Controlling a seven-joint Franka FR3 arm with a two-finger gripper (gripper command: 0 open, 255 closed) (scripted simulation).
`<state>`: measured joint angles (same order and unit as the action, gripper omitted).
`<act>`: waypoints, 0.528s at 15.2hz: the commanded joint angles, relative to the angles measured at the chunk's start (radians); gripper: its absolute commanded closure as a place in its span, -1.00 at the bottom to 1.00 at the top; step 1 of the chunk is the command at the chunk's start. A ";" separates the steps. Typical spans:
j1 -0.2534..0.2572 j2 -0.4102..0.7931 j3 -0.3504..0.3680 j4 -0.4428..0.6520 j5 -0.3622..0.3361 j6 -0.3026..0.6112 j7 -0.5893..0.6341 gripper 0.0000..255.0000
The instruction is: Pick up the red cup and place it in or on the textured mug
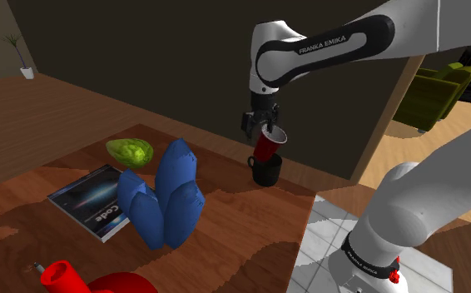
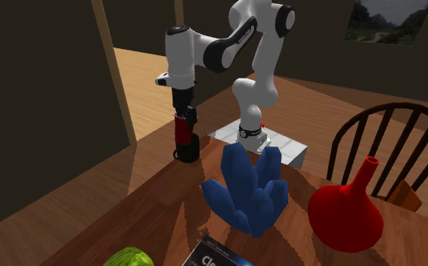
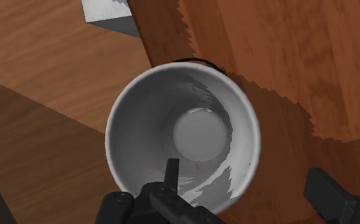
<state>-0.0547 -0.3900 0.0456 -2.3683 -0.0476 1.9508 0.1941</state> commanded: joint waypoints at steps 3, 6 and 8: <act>0.002 -0.013 0.003 0.080 0.003 -0.094 0.000 -1.00; 0.002 -0.013 0.003 0.080 0.003 -0.094 0.000 -1.00; 0.002 -0.013 0.003 0.080 0.003 -0.094 0.000 -1.00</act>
<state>-0.0524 -0.4029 0.0486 -2.2889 -0.0444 1.8580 0.1937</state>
